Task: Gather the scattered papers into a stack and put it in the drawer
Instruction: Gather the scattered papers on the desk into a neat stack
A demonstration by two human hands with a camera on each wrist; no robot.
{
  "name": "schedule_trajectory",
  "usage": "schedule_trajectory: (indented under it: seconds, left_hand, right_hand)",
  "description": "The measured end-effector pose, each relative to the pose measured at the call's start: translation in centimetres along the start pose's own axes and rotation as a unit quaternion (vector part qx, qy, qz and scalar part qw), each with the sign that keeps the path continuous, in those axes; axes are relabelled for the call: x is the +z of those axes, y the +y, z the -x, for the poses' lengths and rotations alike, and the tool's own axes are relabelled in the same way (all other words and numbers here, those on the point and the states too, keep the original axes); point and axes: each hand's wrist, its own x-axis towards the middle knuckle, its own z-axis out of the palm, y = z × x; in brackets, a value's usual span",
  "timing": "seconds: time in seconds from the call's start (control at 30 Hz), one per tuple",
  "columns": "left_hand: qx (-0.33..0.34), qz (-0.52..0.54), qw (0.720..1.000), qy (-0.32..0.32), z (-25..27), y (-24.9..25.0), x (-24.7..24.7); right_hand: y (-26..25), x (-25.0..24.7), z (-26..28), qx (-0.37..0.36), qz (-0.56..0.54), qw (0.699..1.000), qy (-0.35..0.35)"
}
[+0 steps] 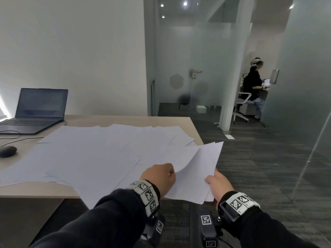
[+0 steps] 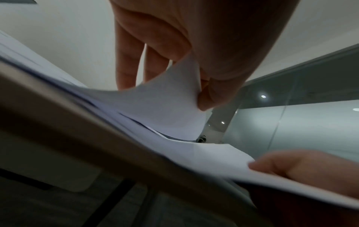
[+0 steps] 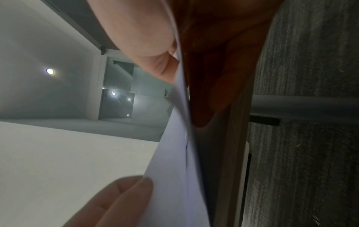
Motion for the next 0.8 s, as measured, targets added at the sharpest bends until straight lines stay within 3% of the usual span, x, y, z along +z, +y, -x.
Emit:
schedule_trajectory:
  seconds: [0.2, 0.33, 0.5, 0.63, 0.8]
  left_hand:
    - [0.071, -0.007, 0.996, -0.045, 2.8, 1.5, 2.9]
    - [0.081, 0.004, 0.992, -0.095, 4.1, 0.0, 2.4]
    - [0.006, -0.093, 0.994, -0.062, 5.4, -5.7, 0.3]
    - [-0.082, -0.173, 0.978, -0.079, 6.7, -10.3, -1.3]
    - [-0.114, -0.160, 0.980, -0.041, 7.9, -13.3, -3.1]
  right_hand:
    - [1.2, 0.9, -1.0, 0.006, 0.004, 0.999, -0.034]
    - [0.3, 0.6, -0.5, -0.007, 0.129, 0.992, -0.011]
    - [-1.5, -1.4, -0.5, -0.026, 0.207, 0.977, 0.051]
    - [-1.9, -2.8, -0.7, -0.035, 0.224, 0.968, 0.106]
    - [-1.8, -2.7, 0.0, -0.035, 0.236, 0.963, 0.128]
